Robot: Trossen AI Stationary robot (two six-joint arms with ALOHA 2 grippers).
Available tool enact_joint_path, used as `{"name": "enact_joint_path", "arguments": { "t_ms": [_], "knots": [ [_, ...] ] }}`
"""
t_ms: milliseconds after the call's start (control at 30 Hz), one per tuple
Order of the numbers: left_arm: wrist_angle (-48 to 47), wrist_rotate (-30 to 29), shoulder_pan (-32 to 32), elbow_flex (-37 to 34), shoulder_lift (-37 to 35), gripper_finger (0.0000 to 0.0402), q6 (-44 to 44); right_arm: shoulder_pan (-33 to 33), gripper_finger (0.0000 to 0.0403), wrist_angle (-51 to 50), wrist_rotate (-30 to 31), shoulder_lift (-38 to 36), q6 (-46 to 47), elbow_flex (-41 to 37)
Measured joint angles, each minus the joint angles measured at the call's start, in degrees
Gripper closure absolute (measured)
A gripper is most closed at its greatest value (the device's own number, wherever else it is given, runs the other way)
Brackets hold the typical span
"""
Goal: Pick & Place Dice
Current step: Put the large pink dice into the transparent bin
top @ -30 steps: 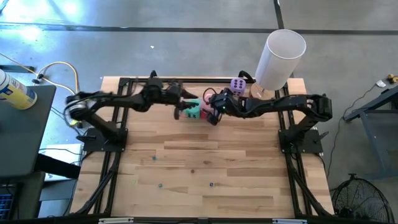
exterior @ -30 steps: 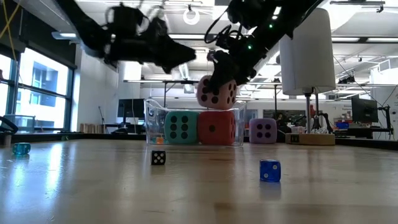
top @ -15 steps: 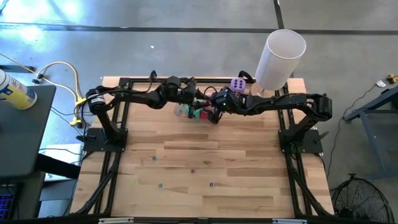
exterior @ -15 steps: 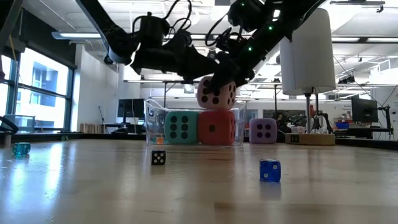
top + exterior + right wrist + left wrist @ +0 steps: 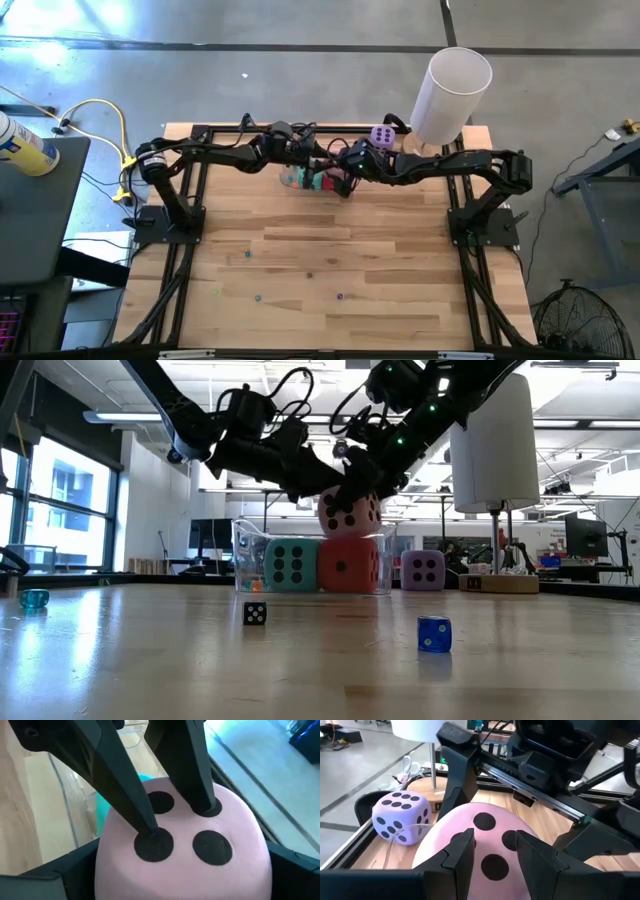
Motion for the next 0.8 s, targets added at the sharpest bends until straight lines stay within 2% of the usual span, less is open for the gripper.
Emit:
{"name": "enact_joint_path", "arguments": {
  "t_ms": [100,267,500,800],
  "knots": [
    [1.23,0.95,-0.09,-0.05,0.08,0.0260,-0.81,-0.31,0.0007,0.42,0.71,0.00,-0.40,-0.02],
    [4.86,2.69,-0.13,-0.11,0.28,0.0260,-2.80,-1.52,0.0007,2.04,-1.94,0.48,1.35,0.08],
    [3.85,3.21,-0.56,-0.04,0.37,0.0260,-2.47,-0.88,0.0007,1.50,-1.77,0.48,1.51,0.11],
    [5.27,2.47,-0.36,1.07,7.13,0.0260,-3.98,-0.74,0.0007,0.65,-0.42,0.61,1.93,0.11]
  ]
}}
